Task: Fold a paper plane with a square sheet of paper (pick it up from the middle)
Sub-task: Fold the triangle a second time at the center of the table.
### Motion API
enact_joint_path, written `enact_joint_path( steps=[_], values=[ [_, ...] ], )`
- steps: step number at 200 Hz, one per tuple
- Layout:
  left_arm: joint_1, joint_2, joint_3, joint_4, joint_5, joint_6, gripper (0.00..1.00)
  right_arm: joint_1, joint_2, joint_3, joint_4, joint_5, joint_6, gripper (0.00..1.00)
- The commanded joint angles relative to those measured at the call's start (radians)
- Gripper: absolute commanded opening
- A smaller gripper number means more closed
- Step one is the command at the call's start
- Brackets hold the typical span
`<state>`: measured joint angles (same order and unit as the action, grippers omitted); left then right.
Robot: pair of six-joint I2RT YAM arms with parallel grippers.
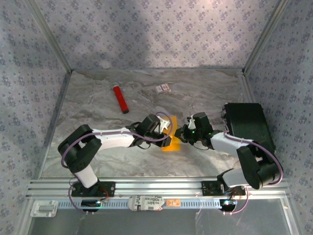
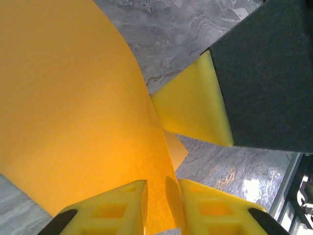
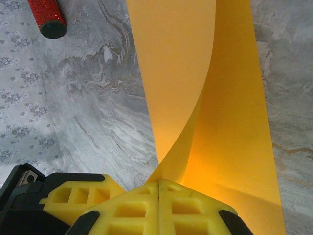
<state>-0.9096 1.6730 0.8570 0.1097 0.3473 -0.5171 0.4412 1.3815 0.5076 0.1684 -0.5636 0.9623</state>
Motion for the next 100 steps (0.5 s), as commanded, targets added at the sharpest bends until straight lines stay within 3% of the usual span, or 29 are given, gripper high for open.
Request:
enact_joint_path(
  steps=[1,77,100],
  values=[
    [0.008,-0.041,-0.016,0.041,-0.009,-0.014,0.21,-0.003,0.011,0.019,-0.013,0.013,0.016,0.06],
    [0.011,-0.022,-0.009,0.060,-0.010,-0.018,0.18,-0.008,0.010,0.019,-0.013,0.008,0.016,0.06],
    [0.011,-0.018,-0.006,0.062,-0.007,-0.017,0.10,-0.009,0.011,0.019,-0.015,0.004,0.014,0.06]
  ],
)
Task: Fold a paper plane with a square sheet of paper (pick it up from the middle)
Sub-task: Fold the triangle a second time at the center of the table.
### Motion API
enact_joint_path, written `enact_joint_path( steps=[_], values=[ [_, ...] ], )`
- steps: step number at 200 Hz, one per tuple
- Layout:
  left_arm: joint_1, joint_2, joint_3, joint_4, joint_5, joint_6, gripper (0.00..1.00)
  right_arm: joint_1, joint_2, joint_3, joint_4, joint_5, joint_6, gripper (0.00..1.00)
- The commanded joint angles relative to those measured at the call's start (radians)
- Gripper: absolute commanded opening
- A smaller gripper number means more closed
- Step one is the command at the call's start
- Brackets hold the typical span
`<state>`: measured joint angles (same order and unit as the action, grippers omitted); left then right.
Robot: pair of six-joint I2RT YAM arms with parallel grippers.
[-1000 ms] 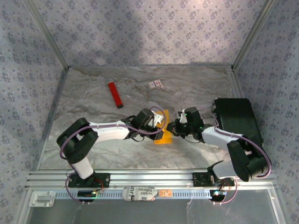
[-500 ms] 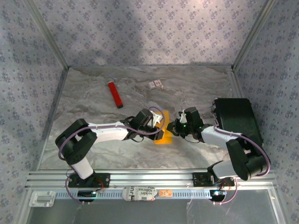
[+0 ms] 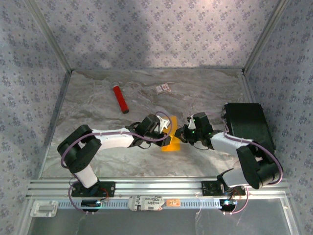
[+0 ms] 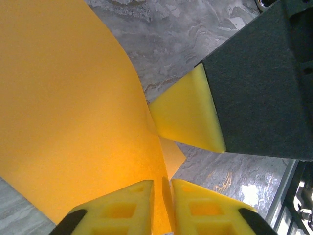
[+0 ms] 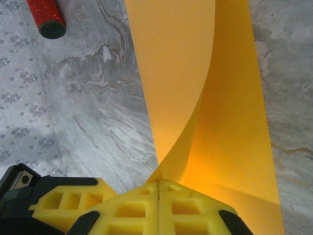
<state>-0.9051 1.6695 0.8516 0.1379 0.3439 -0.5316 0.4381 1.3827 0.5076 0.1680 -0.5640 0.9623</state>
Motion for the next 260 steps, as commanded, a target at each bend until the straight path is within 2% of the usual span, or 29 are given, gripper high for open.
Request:
enact_joint_path(
  steps=[1,28,50,90,111,160,215,260],
  values=[
    [0.006,-0.014,-0.001,0.033,-0.003,-0.002,0.10,-0.006,0.009,0.019,-0.015,0.004,0.015,0.06],
    [0.006,-0.014,-0.004,0.032,-0.001,-0.001,0.04,-0.009,0.009,0.017,-0.018,0.003,0.013,0.06],
    [0.007,-0.010,0.004,0.021,-0.007,0.005,0.03,-0.009,-0.001,0.016,-0.043,0.014,0.000,0.06],
    [0.016,0.030,0.039,-0.032,0.023,0.022,0.02,0.009,-0.065,0.023,-0.210,0.121,-0.066,0.07],
    [0.022,0.044,0.051,-0.052,0.037,0.028,0.02,0.016,-0.088,0.001,-0.229,0.144,-0.063,0.07],
    [0.034,0.063,0.079,-0.086,0.068,0.045,0.03,0.053,-0.087,-0.023,-0.185,0.170,-0.029,0.06],
    [0.034,0.076,0.092,-0.084,0.076,0.042,0.07,0.053,-0.021,-0.001,0.003,0.069,0.030,0.06],
    [0.038,0.075,0.090,-0.065,0.076,0.024,0.11,0.054,0.038,0.024,0.045,0.057,0.048,0.06]
  ],
)
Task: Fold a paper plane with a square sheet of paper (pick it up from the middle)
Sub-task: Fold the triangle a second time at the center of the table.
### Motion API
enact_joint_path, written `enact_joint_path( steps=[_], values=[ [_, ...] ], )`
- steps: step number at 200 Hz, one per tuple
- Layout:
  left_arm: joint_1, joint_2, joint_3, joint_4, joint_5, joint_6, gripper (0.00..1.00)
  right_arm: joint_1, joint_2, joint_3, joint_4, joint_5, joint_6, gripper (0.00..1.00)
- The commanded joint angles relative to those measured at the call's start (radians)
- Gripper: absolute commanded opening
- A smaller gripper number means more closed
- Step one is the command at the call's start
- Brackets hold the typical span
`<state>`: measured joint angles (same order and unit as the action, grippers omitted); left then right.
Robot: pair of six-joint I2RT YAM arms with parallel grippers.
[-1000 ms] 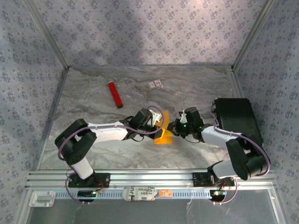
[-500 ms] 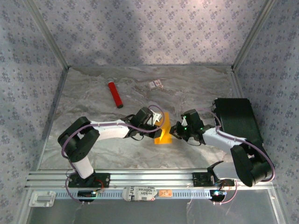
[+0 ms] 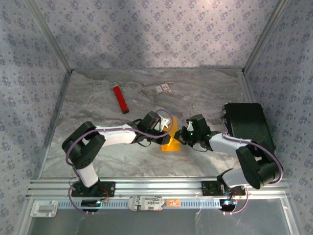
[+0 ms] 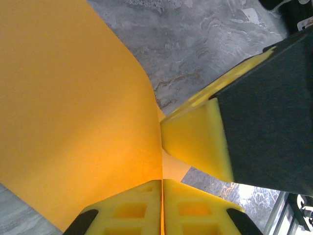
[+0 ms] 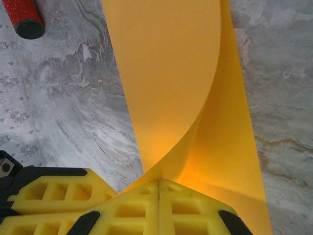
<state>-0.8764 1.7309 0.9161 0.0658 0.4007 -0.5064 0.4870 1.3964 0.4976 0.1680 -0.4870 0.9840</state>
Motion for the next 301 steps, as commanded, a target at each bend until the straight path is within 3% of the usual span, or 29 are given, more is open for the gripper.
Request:
enact_joint_path(
  steps=[1,59,301],
  values=[
    [0.009,0.013,0.026,0.008,0.020,-0.001,0.11,0.004,0.024,0.034,0.045,-0.020,0.027,0.06],
    [0.013,-0.012,-0.020,0.077,-0.006,-0.046,0.16,0.001,0.027,0.017,0.041,0.016,0.048,0.05],
    [0.013,-0.055,-0.120,0.268,-0.049,-0.138,0.14,-0.016,0.021,-0.005,0.054,0.016,0.067,0.05]
  ],
)
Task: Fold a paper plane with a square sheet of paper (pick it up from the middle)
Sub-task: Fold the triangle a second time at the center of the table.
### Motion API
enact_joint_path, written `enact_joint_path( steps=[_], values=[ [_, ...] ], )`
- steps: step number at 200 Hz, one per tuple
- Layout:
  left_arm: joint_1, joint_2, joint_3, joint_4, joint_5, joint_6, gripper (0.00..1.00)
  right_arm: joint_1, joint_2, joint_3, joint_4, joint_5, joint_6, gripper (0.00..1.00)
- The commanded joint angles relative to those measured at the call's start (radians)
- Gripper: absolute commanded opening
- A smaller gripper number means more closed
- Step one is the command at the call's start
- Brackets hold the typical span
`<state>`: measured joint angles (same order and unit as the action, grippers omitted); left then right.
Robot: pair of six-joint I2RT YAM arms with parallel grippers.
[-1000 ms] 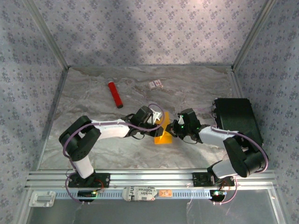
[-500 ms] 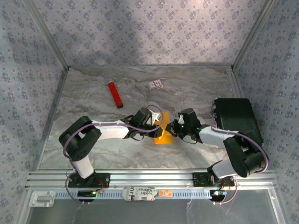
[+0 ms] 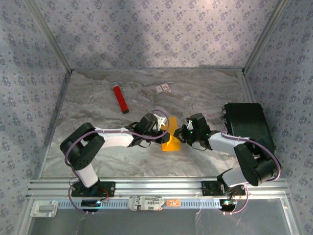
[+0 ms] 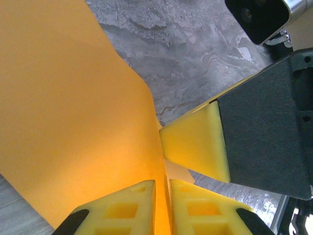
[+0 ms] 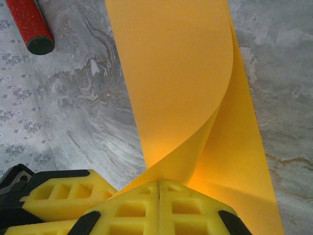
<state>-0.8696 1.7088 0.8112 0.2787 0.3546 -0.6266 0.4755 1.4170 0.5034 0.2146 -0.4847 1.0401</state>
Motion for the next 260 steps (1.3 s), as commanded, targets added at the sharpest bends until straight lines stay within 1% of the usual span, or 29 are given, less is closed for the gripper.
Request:
enact_joint_path(
  steps=[1,33,87,159,177,197,240,260],
  values=[
    [0.007,-0.033,-0.016,0.056,-0.004,-0.019,0.14,-0.005,0.000,-0.012,0.008,0.014,0.012,0.05],
    [0.007,-0.037,-0.025,0.063,-0.008,-0.021,0.12,-0.007,-0.003,-0.016,0.011,0.013,0.015,0.05],
    [0.006,-0.041,-0.026,0.070,0.002,-0.025,0.12,-0.008,-0.006,-0.021,0.011,0.013,0.014,0.05],
    [0.007,-0.044,-0.018,0.041,0.010,-0.004,0.00,-0.009,-0.012,-0.020,0.007,0.016,0.014,0.06],
    [0.007,-0.044,-0.018,0.034,0.013,0.004,0.00,-0.008,-0.021,-0.020,-0.001,0.015,0.011,0.06],
    [0.007,-0.045,-0.006,0.006,0.003,0.021,0.00,-0.010,-0.049,-0.030,-0.035,0.028,-0.003,0.06],
    [0.010,-0.022,0.039,-0.067,0.001,0.066,0.00,-0.003,-0.124,-0.035,-0.204,0.100,-0.070,0.06],
    [0.012,-0.008,0.052,-0.082,0.010,0.075,0.00,0.003,-0.126,-0.046,-0.199,0.094,-0.071,0.06]
  ],
)
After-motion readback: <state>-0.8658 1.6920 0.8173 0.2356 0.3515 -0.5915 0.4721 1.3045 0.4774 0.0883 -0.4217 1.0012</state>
